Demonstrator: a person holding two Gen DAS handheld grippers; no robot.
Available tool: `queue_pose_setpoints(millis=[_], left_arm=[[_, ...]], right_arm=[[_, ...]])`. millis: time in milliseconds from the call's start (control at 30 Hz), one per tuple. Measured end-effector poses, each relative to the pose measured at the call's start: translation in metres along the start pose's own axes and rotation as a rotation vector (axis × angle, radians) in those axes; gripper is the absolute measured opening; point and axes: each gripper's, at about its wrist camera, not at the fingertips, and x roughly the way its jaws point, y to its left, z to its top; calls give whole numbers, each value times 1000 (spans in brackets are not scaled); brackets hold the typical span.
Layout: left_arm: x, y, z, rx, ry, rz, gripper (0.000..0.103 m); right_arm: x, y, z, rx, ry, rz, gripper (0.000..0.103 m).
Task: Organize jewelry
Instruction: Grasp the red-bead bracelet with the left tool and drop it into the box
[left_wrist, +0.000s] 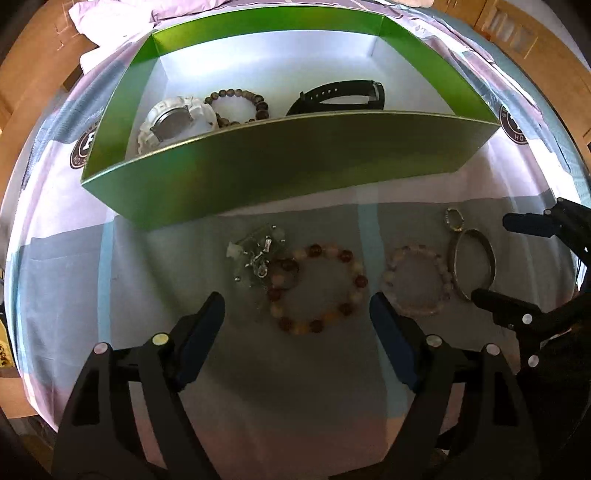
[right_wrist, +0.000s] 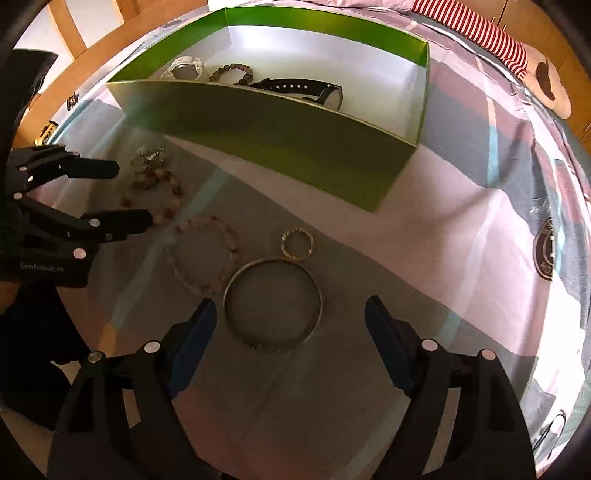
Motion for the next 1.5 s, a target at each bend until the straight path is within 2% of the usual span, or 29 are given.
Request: queue_pose_setpoints(millis=[67,133,200,233,267,333,400,467,567,633,700,767,800,867,967,1000,1133,1233,1333,1500], left_arm=[[-2,6,0,-29,-9,-15,72],[-4,17,1,-68,-16,-32,65],[1,25,0,-87,5,-17,55],[4,26,-1,-89,20,-10,54],[9,25,-2,-85,34,2,54],[9,21,-1,-60,29,25,55],[11,16,0,-48,35,36,56],[13,12,1,-38,39,62,56],[14,6,2,-18,35,76,51],[13,5,0,-5,34,78,43],[13,3,-3,8,36,74,36],[11,5,-5,11,37,73,28],[11,7,-7,10,38,73,22],[13,5,-7,1,39,67,16],[11,11,-8,-5,41,60,11],[10,14,-8,-7,42,58,8],[-1,23,-3,-11,37,45,8],[-25,21,-2,-15,-9,10,8],[-59,20,2,-16,-82,-32,8],[-115,11,24,-2,-235,-45,8]], right_arm=[[-2,-6,3,27,-9,7,81],[-3,-14,4,52,-20,-25,81],[-6,-16,5,69,-53,-57,68],[-9,-16,6,74,-68,-51,58],[-12,-14,8,76,-87,-32,54],[-18,-3,13,50,-138,20,50],[-16,17,17,-16,-149,36,49],[-9,31,22,-64,-136,36,44],[14,49,28,-116,-76,-20,41],[27,50,27,-137,-48,-36,39],[29,55,29,-155,-56,-38,38],[27,58,27,-158,-48,-17,27],[26,61,25,-167,-45,-18,25],[25,66,22,-192,-40,-14,7],[18,66,21,-181,-42,1,8],[15,60,28,-166,-56,2,8],[-23,42,39,-98,-160,57,8],[-54,35,45,-61,-251,87,8],[-83,25,53,-21,-346,109,8],[-107,18,82,-2,-489,92,8]])
